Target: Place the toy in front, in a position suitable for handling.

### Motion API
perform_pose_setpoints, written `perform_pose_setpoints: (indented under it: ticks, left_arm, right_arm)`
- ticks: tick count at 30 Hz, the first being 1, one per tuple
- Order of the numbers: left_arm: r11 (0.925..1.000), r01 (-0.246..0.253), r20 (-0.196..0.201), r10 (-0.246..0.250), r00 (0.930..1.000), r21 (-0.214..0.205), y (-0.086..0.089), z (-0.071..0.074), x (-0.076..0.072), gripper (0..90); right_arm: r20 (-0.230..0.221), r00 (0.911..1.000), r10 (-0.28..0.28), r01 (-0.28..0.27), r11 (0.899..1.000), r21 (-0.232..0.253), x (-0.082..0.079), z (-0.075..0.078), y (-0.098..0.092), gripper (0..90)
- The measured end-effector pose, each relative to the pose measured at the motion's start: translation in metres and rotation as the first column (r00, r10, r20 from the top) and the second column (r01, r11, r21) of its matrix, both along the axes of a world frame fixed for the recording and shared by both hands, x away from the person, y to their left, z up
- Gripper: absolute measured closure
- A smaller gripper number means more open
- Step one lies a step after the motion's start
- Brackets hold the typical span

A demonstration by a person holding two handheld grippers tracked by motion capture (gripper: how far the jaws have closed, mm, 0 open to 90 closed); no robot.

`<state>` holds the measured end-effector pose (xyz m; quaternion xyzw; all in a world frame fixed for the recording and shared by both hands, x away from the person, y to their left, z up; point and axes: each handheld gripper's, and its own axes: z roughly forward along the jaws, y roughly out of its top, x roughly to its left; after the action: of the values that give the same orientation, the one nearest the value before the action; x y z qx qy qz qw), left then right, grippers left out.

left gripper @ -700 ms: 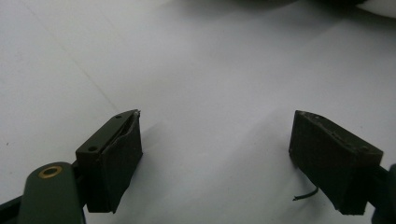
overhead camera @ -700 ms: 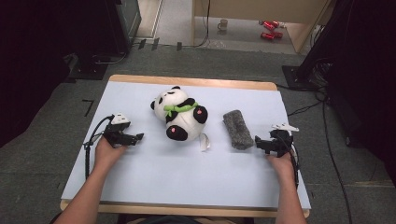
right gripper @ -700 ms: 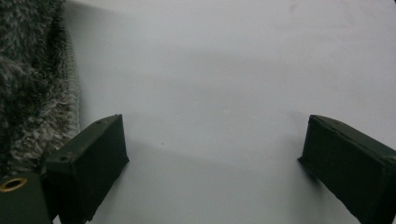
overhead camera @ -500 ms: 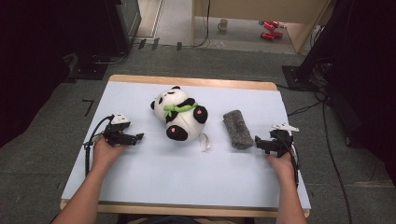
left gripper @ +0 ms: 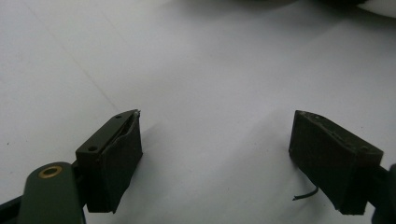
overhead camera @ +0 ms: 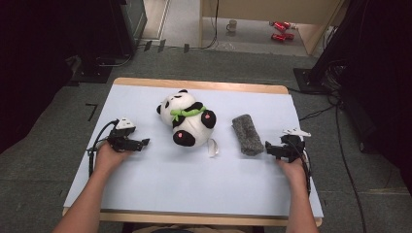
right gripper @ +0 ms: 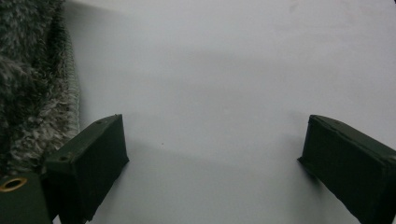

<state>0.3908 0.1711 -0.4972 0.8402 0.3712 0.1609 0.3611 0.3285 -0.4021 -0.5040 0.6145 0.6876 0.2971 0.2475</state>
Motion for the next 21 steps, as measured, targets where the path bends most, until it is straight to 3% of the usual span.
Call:
perform_pose_setpoints:
  ticks: [10,12,15,17,20,21]
  left_arm:
    - [0.9999,-0.014,-0.001,0.014,0.9999,-0.001,-0.001,0.000,-0.001,17.5]
    - [0.9991,-0.042,-0.002,0.042,0.9991,-0.004,-0.002,0.001,-0.001,19.0]
    - [0.9985,-0.051,-0.004,0.051,0.9987,-0.020,0.000,0.004,-0.001,33.0]
    - [0.9987,-0.041,-0.010,0.040,0.9991,-0.030,-0.001,0.006,-0.001,35.4]
    - [0.9989,-0.036,0.012,0.036,0.9993,-0.031,-0.003,0.012,-0.001,35.2]
    - [0.9981,-0.042,0.038,0.044,0.9983,-0.044,-0.003,0.018,-0.002,36.2]
  right_arm:
    - [0.000,1.0000,-0.003,0.003,1.000,-0.001,0.000,0.000,0.000,5.8]
    - [0.000,1.0000,-0.003,0.003,1.000,-0.001,0.000,0.000,0.000,5.9]
    - [0.000,1.0000,-0.003,0.003,1.000,-0.001,0.000,0.000,0.000,5.9]
    - [0.000,1.0000,-0.003,0.003,1.000,-0.001,0.000,0.000,0.000,5.9]
    - [0.000,1.0000,-0.003,0.003,1.000,-0.001,0.000,0.000,0.000,5.9]
    - [0.000,1.0000,-0.003,0.003,1.000,-0.001,0.000,0.000,0.000,5.9]
